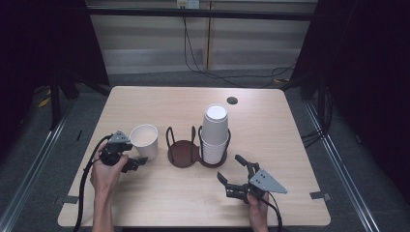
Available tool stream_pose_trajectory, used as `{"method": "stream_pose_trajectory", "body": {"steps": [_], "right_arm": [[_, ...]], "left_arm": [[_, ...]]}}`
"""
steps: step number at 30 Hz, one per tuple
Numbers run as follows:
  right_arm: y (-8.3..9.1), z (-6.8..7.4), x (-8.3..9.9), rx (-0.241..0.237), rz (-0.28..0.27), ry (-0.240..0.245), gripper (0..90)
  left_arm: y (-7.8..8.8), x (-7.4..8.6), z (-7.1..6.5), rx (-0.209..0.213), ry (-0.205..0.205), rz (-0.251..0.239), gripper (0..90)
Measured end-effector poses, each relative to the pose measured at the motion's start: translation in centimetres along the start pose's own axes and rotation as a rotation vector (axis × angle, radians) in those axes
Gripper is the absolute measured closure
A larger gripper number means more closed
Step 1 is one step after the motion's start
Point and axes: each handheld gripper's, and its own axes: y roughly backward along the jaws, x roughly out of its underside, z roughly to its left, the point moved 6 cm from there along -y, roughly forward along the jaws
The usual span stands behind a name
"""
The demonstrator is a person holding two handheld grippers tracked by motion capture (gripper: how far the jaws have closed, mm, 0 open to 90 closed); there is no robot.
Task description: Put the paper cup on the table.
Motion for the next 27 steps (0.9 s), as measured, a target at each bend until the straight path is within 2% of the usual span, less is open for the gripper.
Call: {"method": "stream_pose_trajectory", "body": {"steps": [1,3,6,10,13,16,18,19,22,24,27], "right_arm": [[0.0,0.0,0.0,0.0,0.0,0.0,13.4],[0.0,0.0,0.0,0.0,0.001,0.0,13.4],[0.0,0.0,0.0,0.0,0.001,0.0,13.4],[0.0,0.0,0.0,0.0,0.001,0.0,13.4],[0.0,0.0,0.0,0.0,0.001,0.0,13.4],[0.0,0.0,0.0,0.001,0.002,0.0,13.4],[0.0,0.0,0.0,0.0,0.002,0.0,13.4],[0.0,0.0,0.0,0.0,0.002,-0.001,13.4],[0.0,0.0,0.0,0.0,0.001,0.0,13.4],[0.0,0.0,0.0,0.0,0.001,0.0,13.4],[0.0,0.0,0.0,0.001,0.001,0.0,13.4]], "left_arm": [[0.2,0.2,-0.3,0.004,0.011,-0.028,15.9],[0.3,0.3,-0.6,0.015,0.013,-0.037,16.0],[0.9,0.7,-1.3,-0.002,0.013,-0.085,15.9],[1.5,0.8,-2.2,0.027,0.019,-0.161,16.0],[2.0,0.7,-2.9,0.061,0.033,-0.261,16.0],[2.4,0.8,-3.6,0.068,0.031,-0.3,16.1],[2.8,0.8,-4.1,0.093,0.023,-0.341,16.1],[2.9,0.9,-4.4,0.099,0.024,-0.347,16.1],[3.0,0.6,-5.2,0.073,0.018,-0.381,16.0],[2.9,0.5,-6.0,0.102,0.004,-0.39,15.9],[2.9,0.3,-6.7,0.097,0.022,-0.464,15.8]]}}
